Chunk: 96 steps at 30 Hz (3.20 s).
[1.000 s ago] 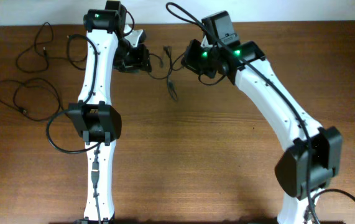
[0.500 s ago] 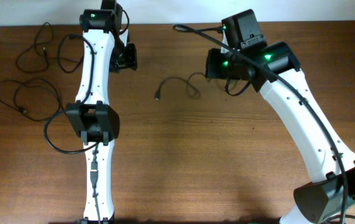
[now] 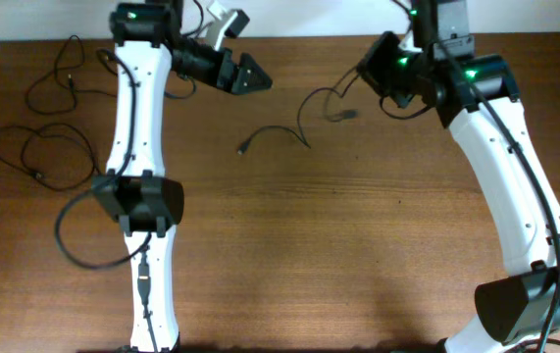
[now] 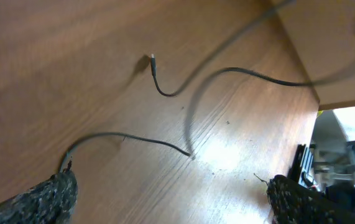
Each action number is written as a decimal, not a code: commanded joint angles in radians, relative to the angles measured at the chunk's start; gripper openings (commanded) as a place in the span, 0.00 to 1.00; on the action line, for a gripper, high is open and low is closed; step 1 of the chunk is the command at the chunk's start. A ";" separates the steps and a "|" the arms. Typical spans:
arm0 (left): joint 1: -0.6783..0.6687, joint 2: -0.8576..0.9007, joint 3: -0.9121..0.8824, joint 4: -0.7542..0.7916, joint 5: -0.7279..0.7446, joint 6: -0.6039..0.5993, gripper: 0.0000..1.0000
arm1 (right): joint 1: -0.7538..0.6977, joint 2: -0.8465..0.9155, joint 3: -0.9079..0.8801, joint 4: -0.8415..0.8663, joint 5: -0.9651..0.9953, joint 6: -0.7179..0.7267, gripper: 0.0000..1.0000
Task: Untangle cables
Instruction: 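Lift the bundle and pull its cable apart with both grippers, then carry the held cable leftward with the left gripper, right gripper releasing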
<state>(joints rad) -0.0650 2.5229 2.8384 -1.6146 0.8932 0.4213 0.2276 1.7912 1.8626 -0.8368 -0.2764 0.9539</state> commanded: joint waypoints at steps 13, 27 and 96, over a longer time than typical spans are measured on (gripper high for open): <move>-0.271 -0.126 0.029 0.146 -0.109 0.044 0.93 | 0.021 -0.018 0.008 0.071 -0.140 0.443 0.05; -0.273 -0.126 0.029 0.159 -0.080 0.044 0.29 | 0.022 -0.018 0.008 0.068 -0.177 0.443 0.05; -0.108 -0.610 0.004 -0.074 -1.104 -0.473 0.00 | -0.389 -0.035 0.008 -0.383 -0.103 -0.428 0.67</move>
<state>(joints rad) -0.1761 1.9232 2.8506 -1.6878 -0.1600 -0.0967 -0.1638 1.7790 1.8664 -1.2179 -0.3958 0.5407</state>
